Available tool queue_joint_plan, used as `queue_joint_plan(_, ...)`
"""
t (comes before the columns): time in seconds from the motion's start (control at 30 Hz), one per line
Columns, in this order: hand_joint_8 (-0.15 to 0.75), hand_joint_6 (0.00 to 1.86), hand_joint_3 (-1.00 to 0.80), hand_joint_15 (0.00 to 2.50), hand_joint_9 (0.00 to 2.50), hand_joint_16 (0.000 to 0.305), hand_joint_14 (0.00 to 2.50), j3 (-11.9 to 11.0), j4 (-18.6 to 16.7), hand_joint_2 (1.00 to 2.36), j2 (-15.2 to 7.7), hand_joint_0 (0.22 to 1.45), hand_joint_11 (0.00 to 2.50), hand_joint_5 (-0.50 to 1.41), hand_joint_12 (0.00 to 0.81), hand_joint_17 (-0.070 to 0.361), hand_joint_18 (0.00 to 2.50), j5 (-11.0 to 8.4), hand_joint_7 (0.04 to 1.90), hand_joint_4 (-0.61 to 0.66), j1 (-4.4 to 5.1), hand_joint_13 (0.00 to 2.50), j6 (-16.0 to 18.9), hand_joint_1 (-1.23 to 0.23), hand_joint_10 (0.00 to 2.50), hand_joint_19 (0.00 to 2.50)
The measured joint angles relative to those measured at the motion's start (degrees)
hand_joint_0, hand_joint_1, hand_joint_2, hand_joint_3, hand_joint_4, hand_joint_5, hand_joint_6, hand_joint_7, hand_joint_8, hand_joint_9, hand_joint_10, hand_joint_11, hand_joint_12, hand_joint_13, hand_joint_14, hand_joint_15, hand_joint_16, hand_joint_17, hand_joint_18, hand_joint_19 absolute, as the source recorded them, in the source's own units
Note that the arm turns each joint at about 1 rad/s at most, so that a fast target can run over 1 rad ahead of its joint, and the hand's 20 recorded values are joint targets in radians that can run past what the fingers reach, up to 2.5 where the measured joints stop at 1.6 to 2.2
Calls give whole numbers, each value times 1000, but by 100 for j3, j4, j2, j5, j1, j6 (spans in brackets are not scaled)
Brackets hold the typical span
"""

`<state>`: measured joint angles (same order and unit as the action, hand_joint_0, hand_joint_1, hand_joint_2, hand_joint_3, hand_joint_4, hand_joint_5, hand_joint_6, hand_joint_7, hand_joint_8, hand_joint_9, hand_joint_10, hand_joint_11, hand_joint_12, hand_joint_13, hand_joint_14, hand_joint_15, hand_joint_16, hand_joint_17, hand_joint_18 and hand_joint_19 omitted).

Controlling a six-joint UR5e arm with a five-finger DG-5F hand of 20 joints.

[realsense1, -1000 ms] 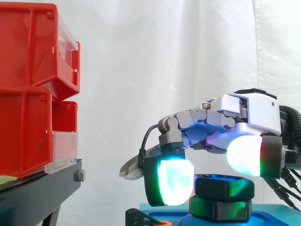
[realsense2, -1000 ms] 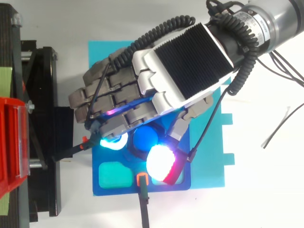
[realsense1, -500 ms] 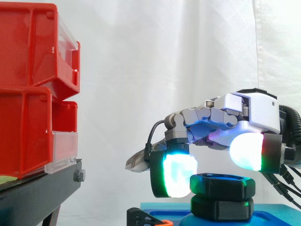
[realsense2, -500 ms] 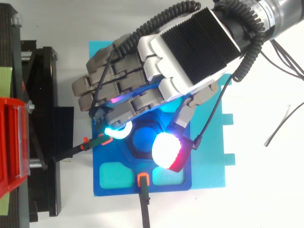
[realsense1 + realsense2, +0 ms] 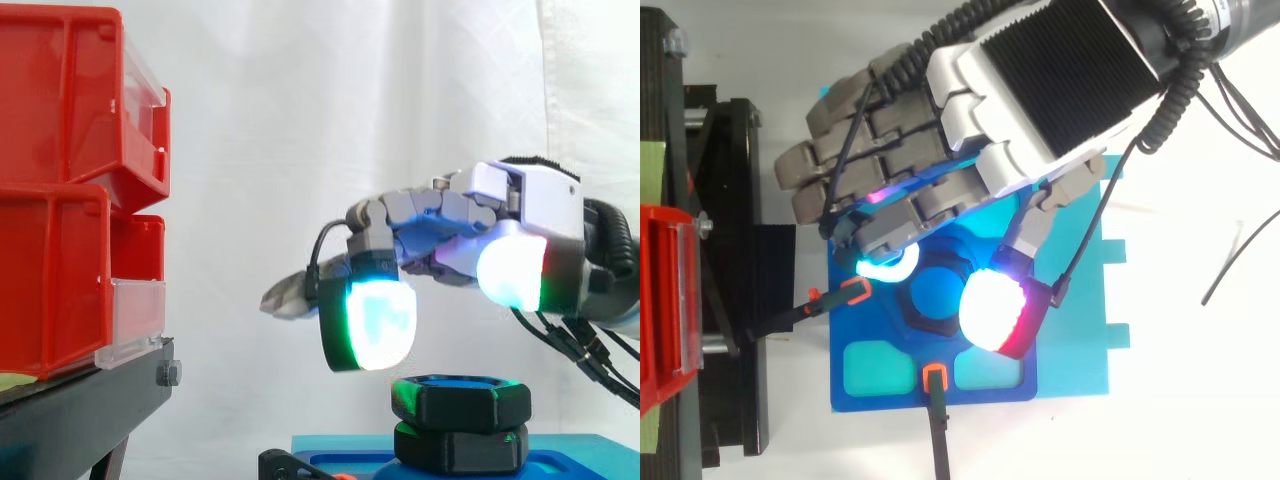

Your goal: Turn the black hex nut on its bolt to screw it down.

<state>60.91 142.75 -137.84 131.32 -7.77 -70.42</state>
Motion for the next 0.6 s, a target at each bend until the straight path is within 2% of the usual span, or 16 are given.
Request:
queue_joint_plan(0.23,260,505,-500,113,588,60,5,-148,-14,1000,-3,497,175,-55,359,134,488,-76,1204,192,45,543,75,-292,7,475)
queue_joint_plan(0.43,258,505,-500,113,587,60,5,-98,-154,1000,-6,499,179,-58,358,134,486,-226,1172,202,129,544,77,-292,7,486)
queue_joint_plan(0.6,259,505,-500,110,587,59,5,83,-200,1000,-6,502,180,-60,357,133,491,-498,1152,201,275,545,68,-321,7,477)
